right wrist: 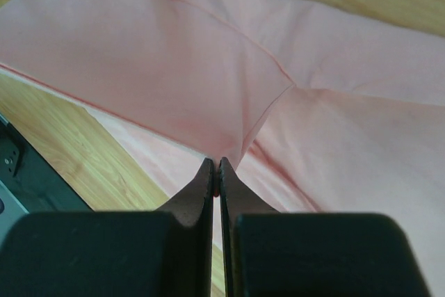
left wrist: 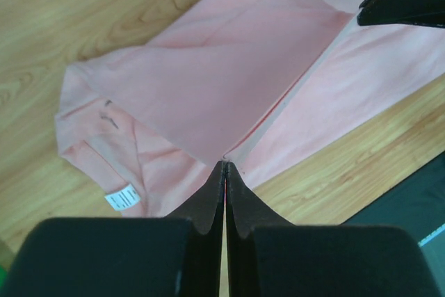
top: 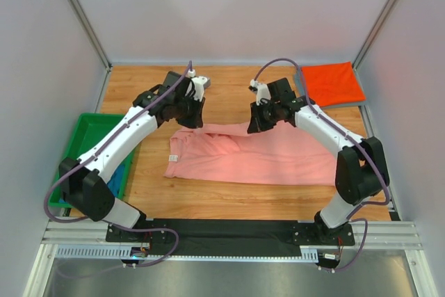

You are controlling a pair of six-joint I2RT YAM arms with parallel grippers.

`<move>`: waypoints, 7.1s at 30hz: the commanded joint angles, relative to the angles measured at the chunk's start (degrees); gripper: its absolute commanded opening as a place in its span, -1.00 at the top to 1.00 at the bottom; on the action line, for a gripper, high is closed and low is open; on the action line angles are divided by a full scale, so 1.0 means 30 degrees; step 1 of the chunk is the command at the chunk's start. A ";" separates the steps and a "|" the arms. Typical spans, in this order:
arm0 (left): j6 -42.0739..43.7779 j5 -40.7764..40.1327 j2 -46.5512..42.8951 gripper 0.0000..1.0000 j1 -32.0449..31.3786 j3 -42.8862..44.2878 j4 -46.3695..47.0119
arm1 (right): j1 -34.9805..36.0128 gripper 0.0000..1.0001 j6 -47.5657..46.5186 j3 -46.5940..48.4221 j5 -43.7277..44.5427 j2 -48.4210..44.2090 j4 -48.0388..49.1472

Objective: Fold and stack the t-shirts
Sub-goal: Fold the tshirt

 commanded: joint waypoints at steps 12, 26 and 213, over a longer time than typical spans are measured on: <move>-0.4098 0.0255 -0.1562 1.00 -0.2288 -0.5874 0.0112 | 0.0506 0.99 0.1261 -0.4699 0.2082 -0.1719 0.0954; -0.4334 -0.1063 0.2677 0.60 -0.2347 -0.1985 -0.1322 | -0.0546 0.42 0.3544 -0.3033 0.4541 -0.2012 -0.0042; -0.1638 0.0552 0.9631 0.14 -0.2493 0.1537 -0.1086 | -1.0743 0.10 0.4870 0.3908 0.2319 0.4899 -0.5489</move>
